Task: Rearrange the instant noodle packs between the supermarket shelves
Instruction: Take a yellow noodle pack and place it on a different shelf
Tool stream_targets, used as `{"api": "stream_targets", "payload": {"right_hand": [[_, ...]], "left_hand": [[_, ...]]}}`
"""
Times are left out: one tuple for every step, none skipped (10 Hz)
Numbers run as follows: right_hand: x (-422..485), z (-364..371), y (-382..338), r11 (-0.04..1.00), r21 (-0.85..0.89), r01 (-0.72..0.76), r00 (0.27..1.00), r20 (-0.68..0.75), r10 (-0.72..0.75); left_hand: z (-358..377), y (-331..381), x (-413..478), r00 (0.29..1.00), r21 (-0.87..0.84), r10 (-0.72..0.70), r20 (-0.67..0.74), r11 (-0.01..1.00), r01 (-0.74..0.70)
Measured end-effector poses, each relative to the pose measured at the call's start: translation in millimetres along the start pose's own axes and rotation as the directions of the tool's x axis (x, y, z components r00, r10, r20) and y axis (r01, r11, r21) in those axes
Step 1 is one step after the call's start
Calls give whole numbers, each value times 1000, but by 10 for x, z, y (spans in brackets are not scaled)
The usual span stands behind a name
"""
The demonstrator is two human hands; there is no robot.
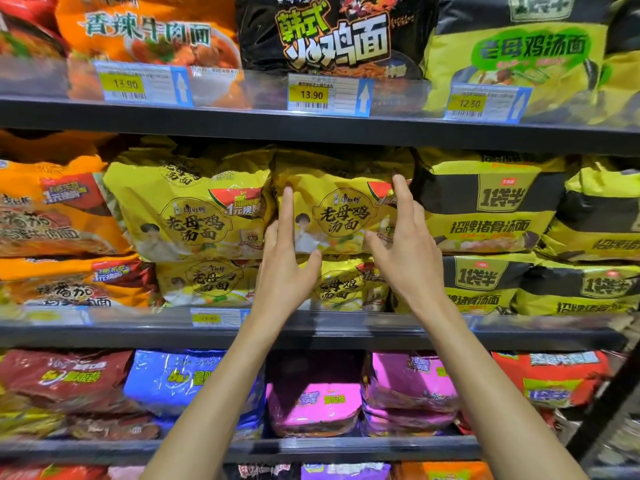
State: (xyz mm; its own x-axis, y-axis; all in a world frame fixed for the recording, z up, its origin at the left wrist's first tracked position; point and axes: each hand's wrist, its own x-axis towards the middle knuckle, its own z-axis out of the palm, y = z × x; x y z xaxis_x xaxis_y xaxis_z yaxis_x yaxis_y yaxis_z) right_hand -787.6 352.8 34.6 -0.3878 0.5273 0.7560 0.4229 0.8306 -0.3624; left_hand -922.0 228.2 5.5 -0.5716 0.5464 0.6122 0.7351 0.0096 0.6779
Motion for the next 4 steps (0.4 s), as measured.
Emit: {"api": "stream_targets", "payload": {"right_hand": [[-44, -116, 10, 999, -26, 26, 999, 44, -25], [-93, -225, 3, 996, -82, 45, 997, 60, -40], [-157, -300, -30, 989, -133, 59, 995, 87, -47], [-223, -392, -81, 983, -162, 85, 992, 103, -69]], "left_hand": [[-50, 29, -52, 1000, -6, 4, 14, 1000, -4], [-123, 72, -114, 999, 22, 25, 43, 999, -26], [-202, 87, -180, 996, 101, 29, 79, 994, -37], [-317, 152, -234, 995, 170, 61, 85, 983, -75]]}}
